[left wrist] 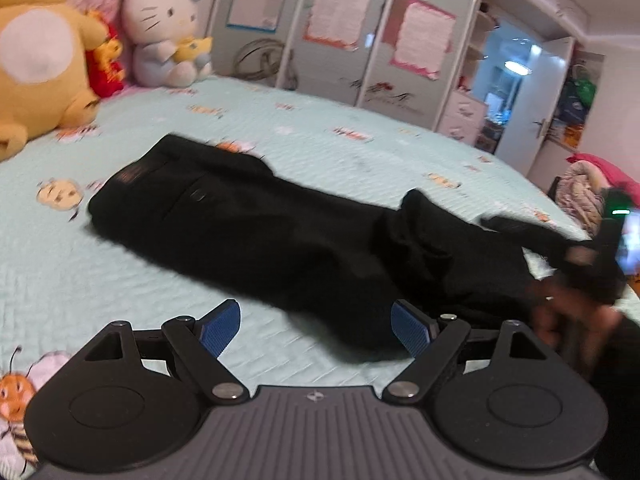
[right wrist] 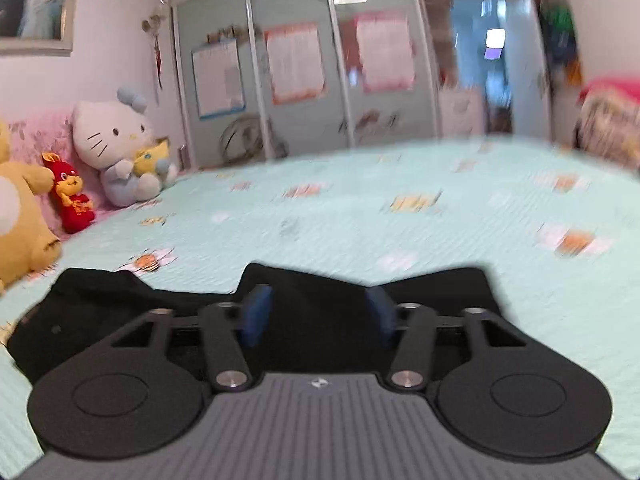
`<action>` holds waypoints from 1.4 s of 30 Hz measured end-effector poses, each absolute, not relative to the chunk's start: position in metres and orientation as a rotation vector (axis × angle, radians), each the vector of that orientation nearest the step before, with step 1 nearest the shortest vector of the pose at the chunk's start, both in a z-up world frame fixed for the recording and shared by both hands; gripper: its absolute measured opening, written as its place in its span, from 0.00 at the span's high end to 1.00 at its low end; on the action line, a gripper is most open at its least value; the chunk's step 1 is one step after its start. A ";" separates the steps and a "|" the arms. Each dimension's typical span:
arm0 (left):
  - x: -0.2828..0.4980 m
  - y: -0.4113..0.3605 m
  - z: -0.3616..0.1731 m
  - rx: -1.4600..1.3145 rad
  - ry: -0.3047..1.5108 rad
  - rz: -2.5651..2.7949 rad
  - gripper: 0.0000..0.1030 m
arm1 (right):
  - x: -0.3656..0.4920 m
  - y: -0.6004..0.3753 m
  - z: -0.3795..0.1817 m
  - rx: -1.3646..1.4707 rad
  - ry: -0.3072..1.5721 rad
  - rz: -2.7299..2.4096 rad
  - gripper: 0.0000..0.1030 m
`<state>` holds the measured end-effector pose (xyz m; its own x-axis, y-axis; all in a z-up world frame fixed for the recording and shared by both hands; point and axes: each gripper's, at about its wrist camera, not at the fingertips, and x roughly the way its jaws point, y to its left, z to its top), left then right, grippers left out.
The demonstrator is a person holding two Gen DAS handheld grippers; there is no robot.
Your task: Fold clothes
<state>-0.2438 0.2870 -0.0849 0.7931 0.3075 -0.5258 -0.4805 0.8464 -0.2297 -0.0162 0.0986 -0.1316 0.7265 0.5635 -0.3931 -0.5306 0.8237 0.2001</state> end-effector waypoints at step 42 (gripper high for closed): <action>-0.059 0.248 -0.159 -0.369 0.631 0.073 0.26 | 0.049 0.059 -0.177 0.486 0.711 0.796 0.70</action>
<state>-0.0586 0.2476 -0.1592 0.8069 -0.0445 -0.5890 -0.1783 0.9323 -0.3146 0.0493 0.0589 -0.1766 0.4930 0.7793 -0.3869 -0.4715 0.6130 0.6340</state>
